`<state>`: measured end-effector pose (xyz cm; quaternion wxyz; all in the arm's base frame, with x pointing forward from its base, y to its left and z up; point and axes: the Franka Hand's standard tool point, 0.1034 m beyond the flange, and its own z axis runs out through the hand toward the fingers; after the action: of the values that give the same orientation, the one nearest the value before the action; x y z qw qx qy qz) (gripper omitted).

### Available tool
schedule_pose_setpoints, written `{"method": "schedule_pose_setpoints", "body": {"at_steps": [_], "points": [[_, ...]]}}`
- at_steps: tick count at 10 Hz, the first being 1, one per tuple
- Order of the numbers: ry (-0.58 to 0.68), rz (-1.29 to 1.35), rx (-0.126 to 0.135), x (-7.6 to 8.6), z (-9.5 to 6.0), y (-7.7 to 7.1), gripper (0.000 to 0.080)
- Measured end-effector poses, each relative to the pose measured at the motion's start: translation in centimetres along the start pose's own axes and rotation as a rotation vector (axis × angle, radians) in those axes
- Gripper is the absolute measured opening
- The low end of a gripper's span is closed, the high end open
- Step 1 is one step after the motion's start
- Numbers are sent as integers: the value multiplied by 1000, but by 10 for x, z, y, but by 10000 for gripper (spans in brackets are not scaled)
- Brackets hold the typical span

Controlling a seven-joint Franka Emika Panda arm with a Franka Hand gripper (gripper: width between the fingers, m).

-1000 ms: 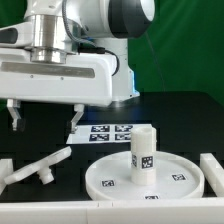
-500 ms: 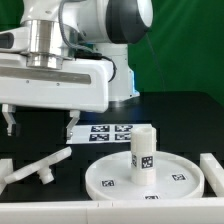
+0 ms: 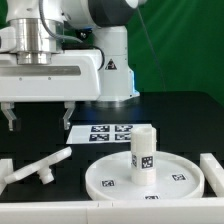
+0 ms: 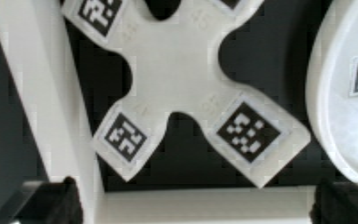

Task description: Assemble round table

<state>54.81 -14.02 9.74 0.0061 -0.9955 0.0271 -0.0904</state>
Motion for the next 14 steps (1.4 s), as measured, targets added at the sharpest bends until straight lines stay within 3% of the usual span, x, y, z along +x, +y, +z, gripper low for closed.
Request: {"method": "schedule_pose_setpoints", "body": {"at_steps": [1,4,7,9,13,14], "points": [[-21,-2,13,-2,2,-3,649],[-15,-40,9,-3,3,1,649],[23,-302,3,-12,5,25,649],[25,-330,25,-20,7,26,649],[19,-335,24,-22,10,26,649],[14,-354,31,-26,18,28,649]]}}
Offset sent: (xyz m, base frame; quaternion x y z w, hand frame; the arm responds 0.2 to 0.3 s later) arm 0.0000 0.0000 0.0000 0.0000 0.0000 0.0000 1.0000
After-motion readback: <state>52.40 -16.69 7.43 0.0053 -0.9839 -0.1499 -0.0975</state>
